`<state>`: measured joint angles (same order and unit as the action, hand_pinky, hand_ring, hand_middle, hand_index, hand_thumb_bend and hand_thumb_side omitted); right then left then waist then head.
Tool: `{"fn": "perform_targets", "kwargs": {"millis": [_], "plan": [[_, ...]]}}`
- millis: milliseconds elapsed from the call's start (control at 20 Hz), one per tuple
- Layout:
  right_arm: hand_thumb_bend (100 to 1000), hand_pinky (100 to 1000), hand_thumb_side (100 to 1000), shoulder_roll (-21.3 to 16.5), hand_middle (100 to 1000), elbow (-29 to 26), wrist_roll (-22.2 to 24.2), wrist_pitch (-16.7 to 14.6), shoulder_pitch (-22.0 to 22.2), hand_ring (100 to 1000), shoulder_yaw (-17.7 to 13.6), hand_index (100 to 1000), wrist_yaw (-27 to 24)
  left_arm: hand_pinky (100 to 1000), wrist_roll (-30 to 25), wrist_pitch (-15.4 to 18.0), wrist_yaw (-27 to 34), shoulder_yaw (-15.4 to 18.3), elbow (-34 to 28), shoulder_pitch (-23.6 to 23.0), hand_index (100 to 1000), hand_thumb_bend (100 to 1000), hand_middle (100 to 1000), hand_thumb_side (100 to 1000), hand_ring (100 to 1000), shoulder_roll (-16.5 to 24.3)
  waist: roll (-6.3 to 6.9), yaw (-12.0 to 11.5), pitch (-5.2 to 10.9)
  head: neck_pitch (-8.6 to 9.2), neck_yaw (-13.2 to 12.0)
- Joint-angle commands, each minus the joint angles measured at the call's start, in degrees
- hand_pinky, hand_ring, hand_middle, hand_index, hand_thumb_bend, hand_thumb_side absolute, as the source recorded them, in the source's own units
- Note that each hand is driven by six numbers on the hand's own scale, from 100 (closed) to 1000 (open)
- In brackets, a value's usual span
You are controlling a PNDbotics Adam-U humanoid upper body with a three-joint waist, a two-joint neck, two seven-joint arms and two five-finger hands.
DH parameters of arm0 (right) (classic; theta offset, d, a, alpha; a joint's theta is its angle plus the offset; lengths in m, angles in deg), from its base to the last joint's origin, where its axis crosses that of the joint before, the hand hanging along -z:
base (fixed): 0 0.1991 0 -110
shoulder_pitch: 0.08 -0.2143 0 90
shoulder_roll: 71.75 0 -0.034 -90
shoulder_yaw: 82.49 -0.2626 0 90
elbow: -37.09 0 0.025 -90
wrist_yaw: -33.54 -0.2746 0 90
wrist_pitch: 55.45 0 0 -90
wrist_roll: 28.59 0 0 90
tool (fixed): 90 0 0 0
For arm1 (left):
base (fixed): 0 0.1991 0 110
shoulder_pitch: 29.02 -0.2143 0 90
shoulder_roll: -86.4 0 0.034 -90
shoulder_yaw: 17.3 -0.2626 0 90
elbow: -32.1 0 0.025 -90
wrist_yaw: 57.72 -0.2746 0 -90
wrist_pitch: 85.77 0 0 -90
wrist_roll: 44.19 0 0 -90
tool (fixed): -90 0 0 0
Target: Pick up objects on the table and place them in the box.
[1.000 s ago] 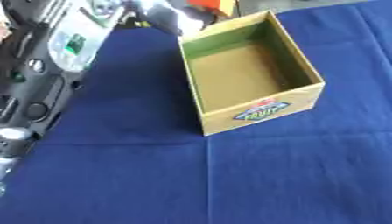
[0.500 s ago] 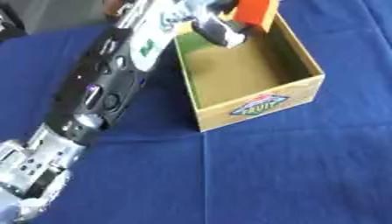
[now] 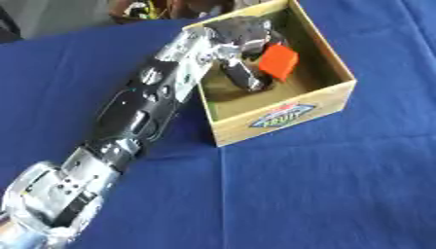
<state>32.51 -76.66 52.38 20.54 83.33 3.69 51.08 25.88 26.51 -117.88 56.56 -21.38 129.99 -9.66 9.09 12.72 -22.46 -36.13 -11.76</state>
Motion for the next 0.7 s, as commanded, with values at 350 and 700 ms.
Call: {"fn": "perform_targets", "kwargs": {"millis": [350, 700], "plan": [[100, 816, 976, 0.4, 591, -0.8, 0.3, 0.2, -0.3, 963, 0.1, 936, 0.4, 694, 2.4, 1.9, -5.8, 1.1, -0.5, 0.8, 1000, 215, 938, 616, 908, 0.2, -0.63, 0.1, 0.92, 0.21, -0.3], [100, 816, 977, 0.6, 591, -0.8, 0.4, 0.5, -0.2, 964, 0.1, 937, 0.5, 808, 7.4, 0.6, -9.4, 3.0, -3.0, 0.8, 1000, 303, 1000, 789, 966, 0.6, -0.78, -0.3, 1.00, 0.49, -0.3]]}}
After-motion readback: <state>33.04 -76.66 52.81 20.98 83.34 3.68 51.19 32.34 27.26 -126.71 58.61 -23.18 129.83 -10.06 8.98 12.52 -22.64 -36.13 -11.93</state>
